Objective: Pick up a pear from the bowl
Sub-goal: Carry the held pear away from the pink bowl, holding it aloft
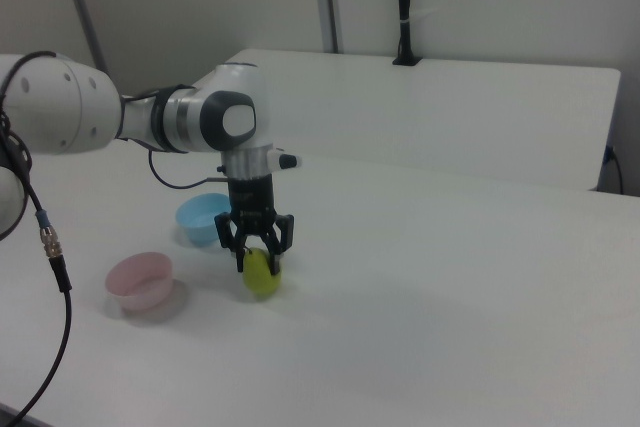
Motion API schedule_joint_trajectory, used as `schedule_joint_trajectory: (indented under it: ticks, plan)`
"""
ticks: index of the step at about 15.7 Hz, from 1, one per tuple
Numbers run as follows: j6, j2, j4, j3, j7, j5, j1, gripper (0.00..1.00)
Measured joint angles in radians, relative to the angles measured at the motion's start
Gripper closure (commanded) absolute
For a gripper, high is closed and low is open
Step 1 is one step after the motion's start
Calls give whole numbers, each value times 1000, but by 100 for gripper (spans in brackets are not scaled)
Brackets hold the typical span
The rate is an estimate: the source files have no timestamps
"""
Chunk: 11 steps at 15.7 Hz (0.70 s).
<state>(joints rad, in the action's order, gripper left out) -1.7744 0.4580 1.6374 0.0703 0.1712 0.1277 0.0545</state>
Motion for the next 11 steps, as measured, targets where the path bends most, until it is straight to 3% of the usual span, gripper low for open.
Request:
schedule_joint_trajectory:
  ticks: [1, 7, 11]
  plan:
    - [-6, 8, 0, 0, 0, 0, 0, 0]
    - [-9, -5, -19, 0, -2, 1, 1, 0]
    - [-8, -109, -37, 0, -35, 1, -1, 0]
